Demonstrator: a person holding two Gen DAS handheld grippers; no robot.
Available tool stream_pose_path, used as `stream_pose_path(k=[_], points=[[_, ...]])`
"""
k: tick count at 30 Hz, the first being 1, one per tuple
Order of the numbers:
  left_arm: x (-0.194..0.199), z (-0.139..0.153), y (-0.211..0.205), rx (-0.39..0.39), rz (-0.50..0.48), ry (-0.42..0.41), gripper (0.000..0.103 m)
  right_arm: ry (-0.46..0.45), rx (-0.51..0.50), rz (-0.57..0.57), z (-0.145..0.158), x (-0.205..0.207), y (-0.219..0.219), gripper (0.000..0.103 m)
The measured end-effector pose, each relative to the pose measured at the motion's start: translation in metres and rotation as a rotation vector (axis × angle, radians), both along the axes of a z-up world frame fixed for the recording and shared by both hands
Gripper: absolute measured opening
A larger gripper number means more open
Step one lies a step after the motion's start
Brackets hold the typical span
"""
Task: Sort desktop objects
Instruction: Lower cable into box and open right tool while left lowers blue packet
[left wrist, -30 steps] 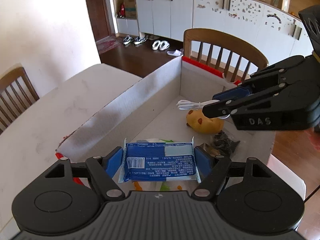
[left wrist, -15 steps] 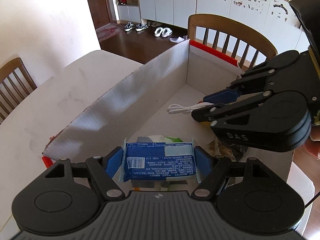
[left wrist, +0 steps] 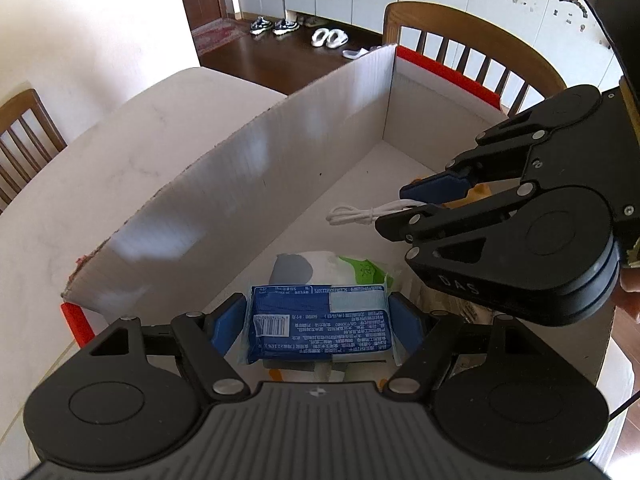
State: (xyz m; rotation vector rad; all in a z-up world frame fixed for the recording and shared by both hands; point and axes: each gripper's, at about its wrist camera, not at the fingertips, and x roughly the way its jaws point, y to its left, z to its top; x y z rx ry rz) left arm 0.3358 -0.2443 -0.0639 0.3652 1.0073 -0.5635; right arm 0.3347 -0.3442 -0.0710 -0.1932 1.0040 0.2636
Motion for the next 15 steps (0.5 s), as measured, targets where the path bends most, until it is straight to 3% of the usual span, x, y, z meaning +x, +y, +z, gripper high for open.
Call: stream_pose_path(k=[8,15], points=[[0.004,-0.005,-0.004,0.024,-0.001,0.031,0.077,0.048,-0.008,0.011,-0.005,0.005,0.003,0.023],[0.006,-0.004,-0.005,0.037,-0.007,0.044,0.078,0.013,-0.025,0.01,0.005,-0.003,0.0,0.035]])
